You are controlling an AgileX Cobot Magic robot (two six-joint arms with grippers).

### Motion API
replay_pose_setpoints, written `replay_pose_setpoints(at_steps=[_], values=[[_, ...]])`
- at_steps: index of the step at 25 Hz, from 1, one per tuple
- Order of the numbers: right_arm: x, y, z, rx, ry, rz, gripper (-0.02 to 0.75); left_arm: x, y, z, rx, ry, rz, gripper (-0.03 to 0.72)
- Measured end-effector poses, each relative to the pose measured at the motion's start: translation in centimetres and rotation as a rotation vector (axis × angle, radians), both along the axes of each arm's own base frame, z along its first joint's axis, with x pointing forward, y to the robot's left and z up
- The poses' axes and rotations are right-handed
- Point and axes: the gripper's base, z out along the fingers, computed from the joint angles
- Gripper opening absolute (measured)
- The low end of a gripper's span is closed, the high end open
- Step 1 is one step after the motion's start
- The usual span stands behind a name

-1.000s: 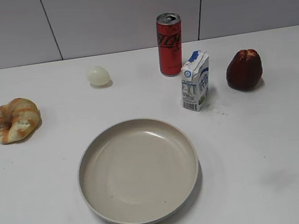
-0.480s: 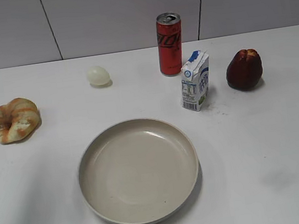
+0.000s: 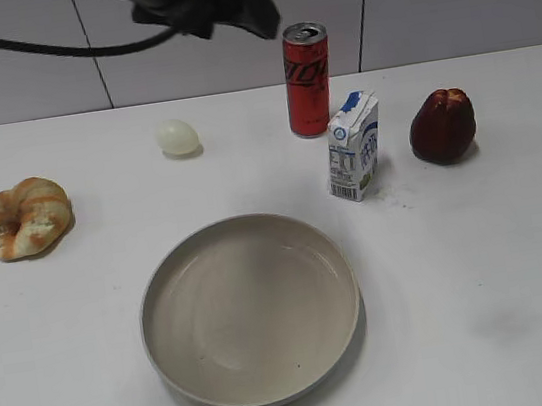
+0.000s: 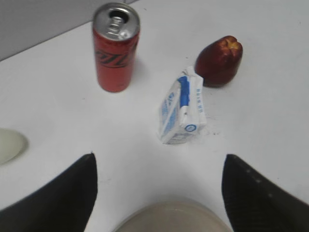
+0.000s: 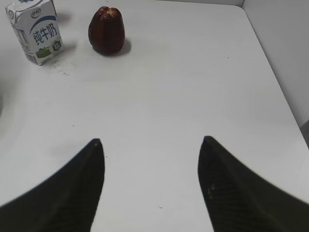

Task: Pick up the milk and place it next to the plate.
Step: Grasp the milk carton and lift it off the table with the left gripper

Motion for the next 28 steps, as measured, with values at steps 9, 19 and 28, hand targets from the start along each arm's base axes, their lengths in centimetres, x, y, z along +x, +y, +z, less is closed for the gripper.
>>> replay_pose_setpoints(at_steps=[9, 19, 28], values=[[0.0, 0.0, 0.0, 0.0, 0.0, 0.0, 0.466, 2.0, -8.4, -5.1, 0.063, 0.079, -0.13, 0.604], [0.0, 0.0, 0.0, 0.0, 0.001, 0.0, 0.466, 3.7, -10.1, -9.4, 0.058, 0.081, -0.098, 0.605], [0.0, 0.0, 0.0, 0.0, 0.001, 0.0, 0.466, 4.4, -10.8, -12.3, 0.049, 0.103, -0.078, 0.605]])
